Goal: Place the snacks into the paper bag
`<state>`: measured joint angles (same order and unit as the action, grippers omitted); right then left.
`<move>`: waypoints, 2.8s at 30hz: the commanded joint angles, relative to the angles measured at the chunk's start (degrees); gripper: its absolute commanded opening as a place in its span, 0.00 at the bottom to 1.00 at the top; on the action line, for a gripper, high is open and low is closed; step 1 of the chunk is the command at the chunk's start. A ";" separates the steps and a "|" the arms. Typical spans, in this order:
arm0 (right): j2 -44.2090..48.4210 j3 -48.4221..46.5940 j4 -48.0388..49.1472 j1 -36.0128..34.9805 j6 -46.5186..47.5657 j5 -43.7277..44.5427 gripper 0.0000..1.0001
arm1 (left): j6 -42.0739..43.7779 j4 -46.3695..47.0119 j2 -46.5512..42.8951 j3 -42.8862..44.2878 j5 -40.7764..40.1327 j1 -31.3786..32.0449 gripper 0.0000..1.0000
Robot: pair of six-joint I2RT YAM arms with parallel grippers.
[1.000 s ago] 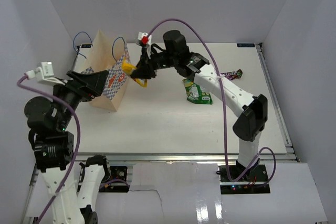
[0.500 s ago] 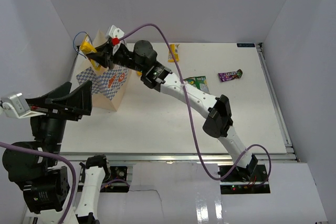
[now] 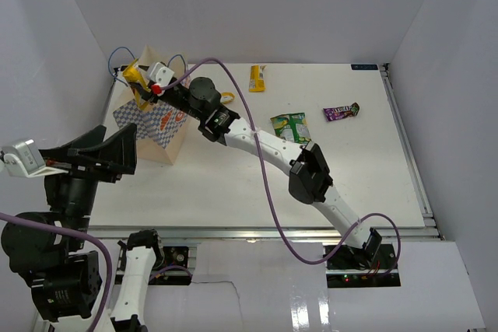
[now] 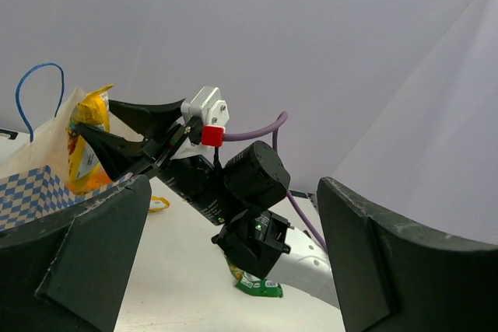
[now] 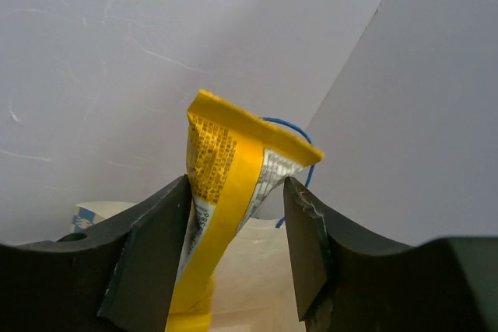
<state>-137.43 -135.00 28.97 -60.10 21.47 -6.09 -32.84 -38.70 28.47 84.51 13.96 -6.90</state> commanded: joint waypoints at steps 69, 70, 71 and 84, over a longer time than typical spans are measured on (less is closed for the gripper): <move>85.13 98.26 -47.16 57.98 0.15 -46.74 0.97 | 56.57 14.79 101.08 29.04 -22.48 31.25 0.98; 84.78 98.09 -47.16 58.07 0.15 -46.74 0.97 | 56.74 15.05 101.34 28.96 -22.48 30.81 0.98; 84.61 98.09 -47.16 58.16 0.15 -46.91 0.97 | 56.75 15.14 101.95 29.04 -22.31 30.37 0.98; 80.12 95.36 -46.90 59.13 1.02 -46.91 0.96 | 55.26 14.27 106.44 29.49 -14.93 26.15 0.94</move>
<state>-56.66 -36.95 -18.28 -1.52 21.47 -52.60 23.03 -24.12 136.03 112.90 -3.88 19.64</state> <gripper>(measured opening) 0.962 0.945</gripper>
